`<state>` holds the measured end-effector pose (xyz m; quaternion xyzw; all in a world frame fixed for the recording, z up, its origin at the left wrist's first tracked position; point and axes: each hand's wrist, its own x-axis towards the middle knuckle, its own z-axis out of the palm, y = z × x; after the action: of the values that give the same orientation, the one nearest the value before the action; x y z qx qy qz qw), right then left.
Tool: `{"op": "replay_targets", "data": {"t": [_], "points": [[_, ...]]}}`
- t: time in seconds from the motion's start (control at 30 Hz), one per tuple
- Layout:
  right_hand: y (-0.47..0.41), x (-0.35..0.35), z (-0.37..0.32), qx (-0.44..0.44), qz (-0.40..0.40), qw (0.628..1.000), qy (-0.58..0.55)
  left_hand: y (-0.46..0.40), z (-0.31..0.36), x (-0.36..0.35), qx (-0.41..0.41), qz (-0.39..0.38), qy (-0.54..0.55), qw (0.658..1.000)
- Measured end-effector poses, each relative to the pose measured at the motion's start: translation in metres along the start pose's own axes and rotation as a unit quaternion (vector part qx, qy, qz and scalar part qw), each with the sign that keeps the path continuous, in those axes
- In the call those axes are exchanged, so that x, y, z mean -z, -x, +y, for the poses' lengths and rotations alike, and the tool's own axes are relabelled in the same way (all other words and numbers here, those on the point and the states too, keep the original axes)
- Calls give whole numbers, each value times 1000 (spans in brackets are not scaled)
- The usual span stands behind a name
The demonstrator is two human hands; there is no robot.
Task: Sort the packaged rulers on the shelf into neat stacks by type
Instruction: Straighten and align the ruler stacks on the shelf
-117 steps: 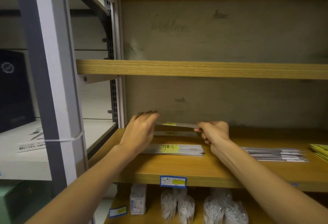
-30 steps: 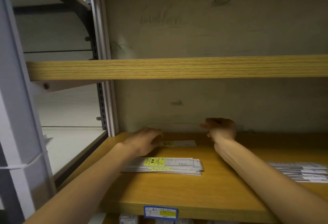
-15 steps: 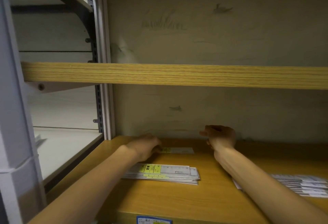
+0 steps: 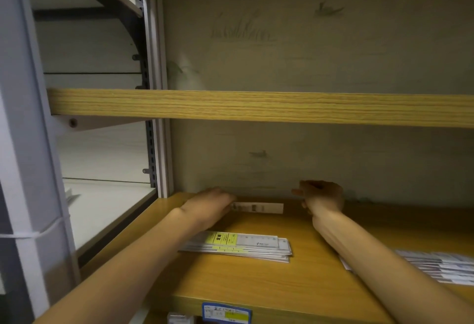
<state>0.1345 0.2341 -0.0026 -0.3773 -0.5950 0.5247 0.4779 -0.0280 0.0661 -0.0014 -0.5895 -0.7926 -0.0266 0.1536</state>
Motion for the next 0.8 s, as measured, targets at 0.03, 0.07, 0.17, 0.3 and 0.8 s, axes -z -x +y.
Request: {"op": "replay_targets", "data": {"t": [0.03,0.07,0.17,0.3,0.8], "points": [[1,0,0,-2,4,1000,1,2,0,3,0,8,7,1000],[1,1,0,-4,8,1000,3,3,-1,5,0,18,14,1000],[5,2,-1,-14,14,1000,5,11,0,11,1,52,32,998],[9,3,-1,-32,18,999,23,22,-3,14,-3,122,57,991],[45,-3,5,-93,16,995,41,48,-12,21,-13,304,16,953]]}}
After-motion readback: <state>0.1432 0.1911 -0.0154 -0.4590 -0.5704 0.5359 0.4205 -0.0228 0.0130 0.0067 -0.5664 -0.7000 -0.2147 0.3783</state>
